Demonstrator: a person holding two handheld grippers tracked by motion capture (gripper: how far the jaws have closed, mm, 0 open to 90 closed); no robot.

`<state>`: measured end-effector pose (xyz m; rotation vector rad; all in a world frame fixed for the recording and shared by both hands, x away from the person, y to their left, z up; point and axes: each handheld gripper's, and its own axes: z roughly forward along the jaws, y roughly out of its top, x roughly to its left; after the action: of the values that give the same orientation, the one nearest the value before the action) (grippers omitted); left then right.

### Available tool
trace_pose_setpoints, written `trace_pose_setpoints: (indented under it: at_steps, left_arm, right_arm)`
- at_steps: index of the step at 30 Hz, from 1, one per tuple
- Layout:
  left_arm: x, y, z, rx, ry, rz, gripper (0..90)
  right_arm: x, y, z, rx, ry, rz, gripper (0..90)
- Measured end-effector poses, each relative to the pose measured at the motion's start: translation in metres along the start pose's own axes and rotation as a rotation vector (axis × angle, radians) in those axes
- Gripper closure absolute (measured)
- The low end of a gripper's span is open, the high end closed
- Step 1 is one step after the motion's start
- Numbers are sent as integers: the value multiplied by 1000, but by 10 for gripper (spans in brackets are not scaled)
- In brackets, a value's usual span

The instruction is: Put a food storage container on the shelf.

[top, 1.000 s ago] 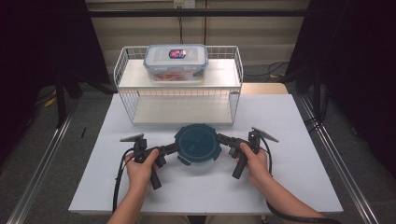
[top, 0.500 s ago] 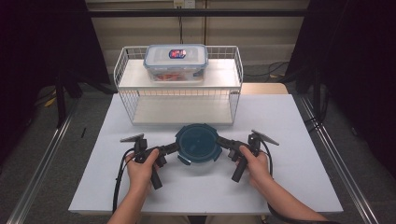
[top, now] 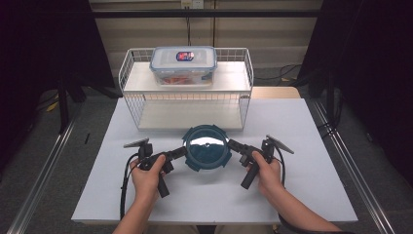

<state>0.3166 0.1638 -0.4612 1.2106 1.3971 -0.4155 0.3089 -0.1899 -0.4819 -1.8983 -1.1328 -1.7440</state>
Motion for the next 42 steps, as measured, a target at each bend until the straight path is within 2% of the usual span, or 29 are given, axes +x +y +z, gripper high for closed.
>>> trace_pose_setpoints:
  at_steps: [1,3,6,7,8,9,13,15,18,19,20,21,22,23,24,25,26,27,28,29,30,31,32,34,36,42]
  left_arm:
    - [-3,2,-2,6,22,5,746]
    - [-6,3,-3,-19,-5,5,747]
    - [-9,5,-5,-15,-4,24,747]
    - [-14,6,-6,-29,-6,33,748]
    - [-14,6,-6,-29,-6,33,747]
    - [-18,7,-9,-31,-10,61,747]
    - [-28,11,-11,-51,-16,72,747]
    - [-35,15,-15,-70,-27,98,748]
    - [-41,18,-17,-85,-35,98,749]
    - [-44,19,-19,-92,-43,110,751]
    - [-50,23,-23,-105,-105,81,758]
    - [-56,25,-25,-122,-139,88,767]
    - [-62,28,-28,-114,-132,117,768]
    - [-68,32,-29,-117,-105,135,768]
    - [-72,36,-29,-130,-86,124,770]
    - [-71,40,-28,-124,-82,110,771]
    - [-67,42,-26,-116,-74,87,772]
    - [-67,42,-26,-116,-74,87,772]
    - [-59,41,-22,-92,-52,88,770]
    - [-56,39,-20,-95,-56,83,769]
    - [-56,39,-20,-95,-56,83,768]
    - [-51,36,-18,-83,-62,73,768]
    - [-49,34,-16,-84,-64,64,767]
    - [-47,34,-14,-62,-66,66,765]
    - [-49,33,-13,-70,-67,58,765]
    - [-56,34,-14,-91,-76,72,766]
  right_arm:
    - [3,0,0,-7,10,-6,755]
    - [6,0,1,-25,34,-20,756]
    - [10,0,1,-24,29,-29,756]
    - [13,0,0,-33,48,-32,756]
    - [13,0,0,-33,48,-32,756]
    - [16,1,0,-48,61,-59,756]
    - [23,2,-1,-55,82,-57,755]
    - [30,3,-2,-65,101,-63,756]
    - [36,3,-2,-65,111,-60,756]
    - [41,5,-1,-73,121,-82,754]
    - [44,6,-1,-79,124,-85,753]
    - [47,7,0,-82,126,-90,750]
    - [49,8,0,-78,128,-86,748]
    - [51,7,1,-74,126,-79,747]
    - [54,6,2,-73,126,-92,747]
    - [56,5,3,-65,112,-107,747]
    - [56,3,4,-76,111,-98,747]
    - [56,3,4,-76,111,-98,747]
    - [50,4,6,-66,103,-61,748]
    - [45,2,7,-79,100,-49,748]
    - [43,2,7,-67,96,-26,749]
    - [38,3,8,-79,119,-19,752]
    - [36,4,7,-79,121,8,752]
    - [36,7,6,-89,108,-12,751]
    - [35,9,6,-86,104,-25,751]
    - [41,11,2,-95,126,-33,752]
